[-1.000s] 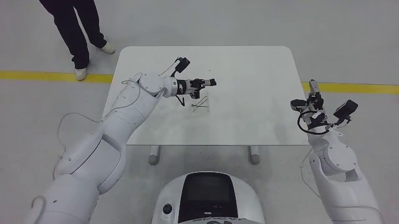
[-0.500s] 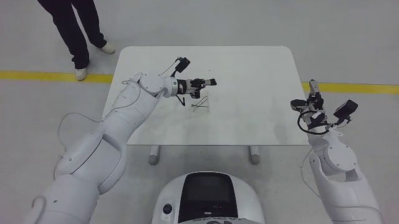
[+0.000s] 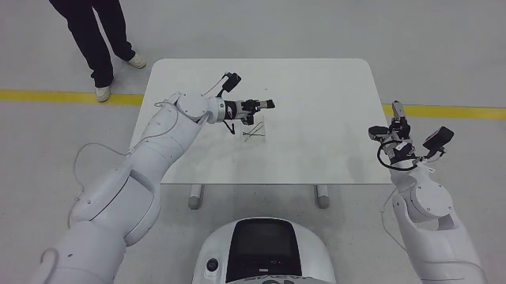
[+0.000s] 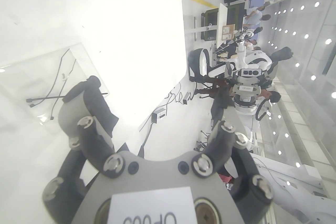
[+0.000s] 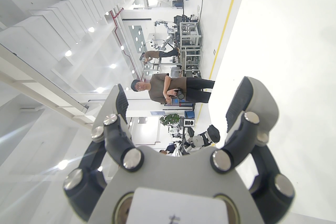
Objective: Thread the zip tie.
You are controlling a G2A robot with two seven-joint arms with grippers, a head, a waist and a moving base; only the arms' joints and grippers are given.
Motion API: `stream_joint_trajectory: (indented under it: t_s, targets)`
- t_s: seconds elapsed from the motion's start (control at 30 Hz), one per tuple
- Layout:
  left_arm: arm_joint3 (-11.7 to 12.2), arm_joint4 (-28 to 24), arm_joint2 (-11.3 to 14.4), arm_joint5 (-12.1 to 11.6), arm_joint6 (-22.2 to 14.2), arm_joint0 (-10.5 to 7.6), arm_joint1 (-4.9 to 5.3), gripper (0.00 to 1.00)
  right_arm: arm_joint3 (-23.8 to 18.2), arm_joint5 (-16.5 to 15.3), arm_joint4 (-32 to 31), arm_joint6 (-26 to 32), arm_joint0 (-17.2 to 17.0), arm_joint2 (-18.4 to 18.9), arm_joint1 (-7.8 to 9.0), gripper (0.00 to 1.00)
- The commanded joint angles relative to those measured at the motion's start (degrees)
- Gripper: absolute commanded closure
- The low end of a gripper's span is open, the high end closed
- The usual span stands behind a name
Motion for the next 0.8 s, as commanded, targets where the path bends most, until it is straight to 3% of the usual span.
stream_joint_trajectory:
  t_s: [0.0,0.2,0.5,0.57,0.77]
  targets:
    - [-1.87,1.01,0.39,0.11,1.0,0.73,0.02,0.0,0.0,0.0,0.0,0.0,0.0,0.0,0.0,0.0]
    - [-2.88,3.66,1.37,1.41,1.89,1.1,0.04,0.0,0.0,0.0,0.0,0.0,0.0,0.0,0.0,0.0]
    - [1.75,3.68,2.96,3.14,1.91,0.75,-1.77,0.0,0.0,0.0,0.0,0.0,0.0,0.0,0.0,0.0]
    - [3.19,4.89,3.75,3.5,3.53,0.32,-2.41,0.0,0.0,0.0,0.0,0.0,0.0,0.0,0.0,0.0]
    - [3.47,5.15,3.92,3.56,4.18,0.22,-2.59,0.0,0.0,0.0,0.0,0.0,0.0,0.0,0.0,0.0]
